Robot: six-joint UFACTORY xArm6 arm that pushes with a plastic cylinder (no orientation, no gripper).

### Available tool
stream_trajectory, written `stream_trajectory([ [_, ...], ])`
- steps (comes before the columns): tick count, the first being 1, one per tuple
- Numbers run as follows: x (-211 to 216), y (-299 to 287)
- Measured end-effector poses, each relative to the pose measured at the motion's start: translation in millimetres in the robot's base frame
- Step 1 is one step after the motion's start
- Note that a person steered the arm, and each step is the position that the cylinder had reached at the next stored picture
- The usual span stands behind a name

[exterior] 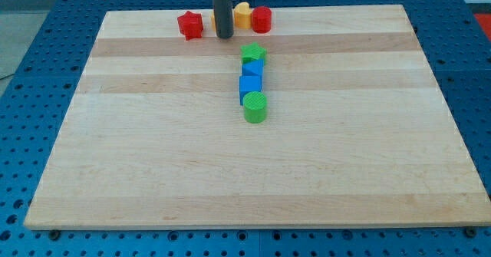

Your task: Push the red star left to the hexagon

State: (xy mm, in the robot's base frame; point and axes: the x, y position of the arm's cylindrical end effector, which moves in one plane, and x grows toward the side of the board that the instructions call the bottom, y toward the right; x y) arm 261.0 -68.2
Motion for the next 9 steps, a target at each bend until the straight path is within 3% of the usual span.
stream_trajectory([
  [1,-2,-15],
  [3,25,11],
  [4,29,-44],
  [6,-5,-69],
  [7,-2,-69],
  [8,25,-47],
  [9,33,24],
])
